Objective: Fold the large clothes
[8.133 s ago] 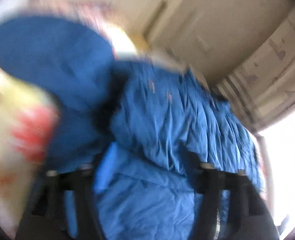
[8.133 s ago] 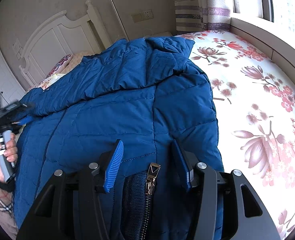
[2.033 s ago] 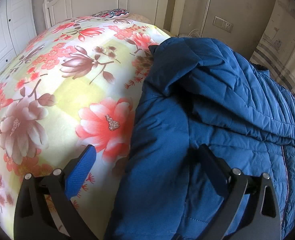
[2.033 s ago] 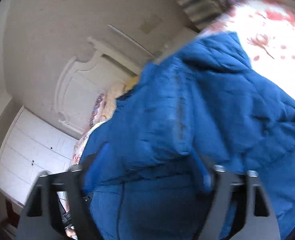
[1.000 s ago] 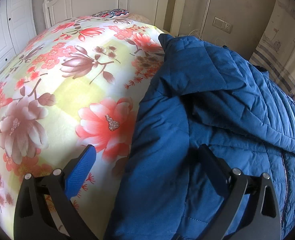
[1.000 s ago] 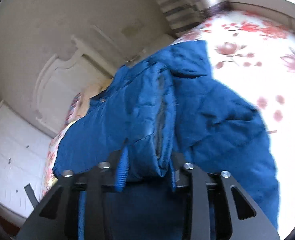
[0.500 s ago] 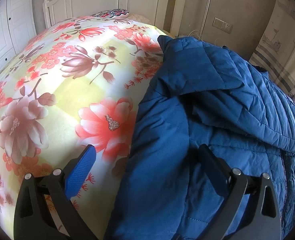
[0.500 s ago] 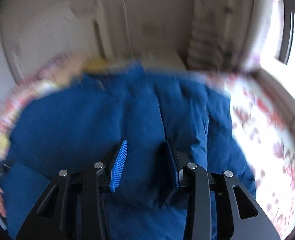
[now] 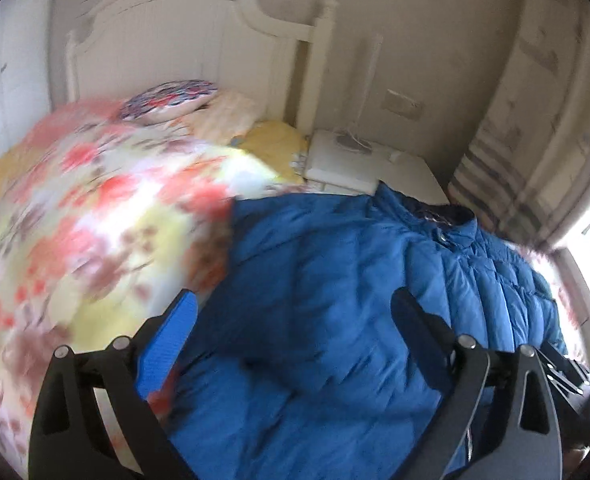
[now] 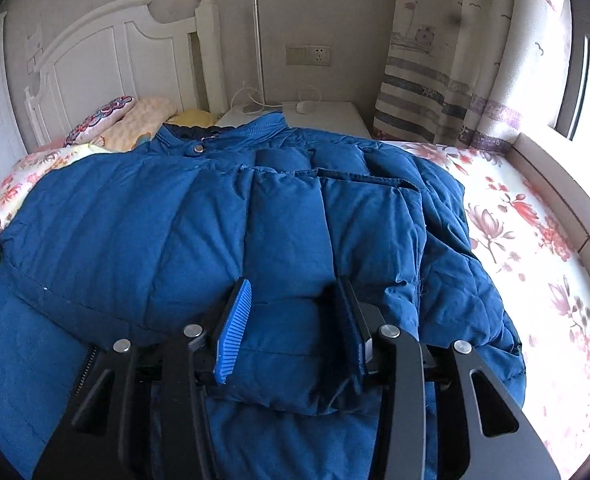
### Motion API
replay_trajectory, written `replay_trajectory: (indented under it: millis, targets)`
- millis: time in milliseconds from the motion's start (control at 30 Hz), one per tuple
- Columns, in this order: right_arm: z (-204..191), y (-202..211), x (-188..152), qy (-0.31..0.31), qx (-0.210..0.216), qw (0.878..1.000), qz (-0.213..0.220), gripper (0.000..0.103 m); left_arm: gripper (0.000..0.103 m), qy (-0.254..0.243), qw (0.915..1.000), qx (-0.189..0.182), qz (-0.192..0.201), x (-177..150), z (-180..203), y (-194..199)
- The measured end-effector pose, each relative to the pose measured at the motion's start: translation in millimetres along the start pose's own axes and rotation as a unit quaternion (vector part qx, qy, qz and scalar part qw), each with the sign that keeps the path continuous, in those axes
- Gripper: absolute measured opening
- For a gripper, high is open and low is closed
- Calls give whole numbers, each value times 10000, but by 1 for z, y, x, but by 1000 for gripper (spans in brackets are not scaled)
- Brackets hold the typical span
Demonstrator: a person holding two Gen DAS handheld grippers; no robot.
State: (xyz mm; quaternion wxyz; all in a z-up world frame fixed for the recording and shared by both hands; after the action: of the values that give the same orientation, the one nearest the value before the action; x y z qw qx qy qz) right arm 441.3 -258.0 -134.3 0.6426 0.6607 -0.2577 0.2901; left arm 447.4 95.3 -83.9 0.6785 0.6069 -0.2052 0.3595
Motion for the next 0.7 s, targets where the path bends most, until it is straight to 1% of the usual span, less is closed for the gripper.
replay_trajectory:
  millis: [33,67,100,133,167,200,267,300,333,367,400,467,500,533,567,600,633,700]
  targets:
    - [1,0,0,-29,34,10000,1,39,97,-129,9998,-44,-169,-4,10,-13]
    - [1,0,0,-59,68,10000,0,39,97,-324,9982,40,-502,-15,19,-34]
    - [2,0,0,-70,82,9999,-2,39,98,-494,9957,238,-748,-27,21,-48]
    - [2,0,0,-77,96,9999,-4,39,101,-799,9908,550,-942,-42,24,-64]
    - [2,0,0,-80,101,9999,-7,39,101,-978,9895,651,-842,-46,26,-67]
    - [2,0,0,-80,103,9999,-8,39,101,-1086,9891,754,-641,-48,29,-63]
    - [2,0,0,-90,114,9999,-14,39,100,-976,9896,768,-728,-44,30,-58]
    - [2,0,0,-94,122,9999,-17,39,100,-816,9921,697,-652,-34,31,-52]
    - [2,-1,0,-108,116,9999,-21,40,100,-650,9953,548,-468,-21,34,-44]
    - [2,-1,0,-107,116,9999,-20,40,101,-571,9966,498,-335,-10,37,-40]
    - [2,0,0,-109,117,9999,-18,40,101,-525,9970,528,-197,6,41,-38]
    - [2,0,0,-118,123,9999,-19,40,101,-526,9969,540,-215,29,50,-49]
    - [2,0,0,-128,135,9998,-18,40,101,-554,9961,598,-348,39,51,-63]
    - [3,0,0,-134,149,9998,-15,40,101,-556,9933,820,-597,41,49,-82]
    - [3,0,0,-141,156,9998,-13,40,101,-522,9906,955,-823,39,47,-93]
    - [3,0,0,-147,164,9998,-11,40,101,-407,9845,1071,-1327,31,42,-116]
    - [2,0,0,-151,176,9997,-7,40,101,-268,9814,1035,-1592,24,40,-130]
    - [3,0,0,-159,185,9997,-8,40,101,-230,9813,1183,-1503,29,43,-130]
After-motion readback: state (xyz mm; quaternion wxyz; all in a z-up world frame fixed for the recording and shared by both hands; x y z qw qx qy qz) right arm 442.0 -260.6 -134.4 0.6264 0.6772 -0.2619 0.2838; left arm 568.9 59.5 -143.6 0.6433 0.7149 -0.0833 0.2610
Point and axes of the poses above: each gripper's, at about its wrist camera, not at the fingertips, and y roughly against the way its jaws point, z to its right, x to its top, the point moved 7 cm from there along -y, roughly the way its jaws point, and after that the axes turned 3 degrees about y, right-handed, at the moved point
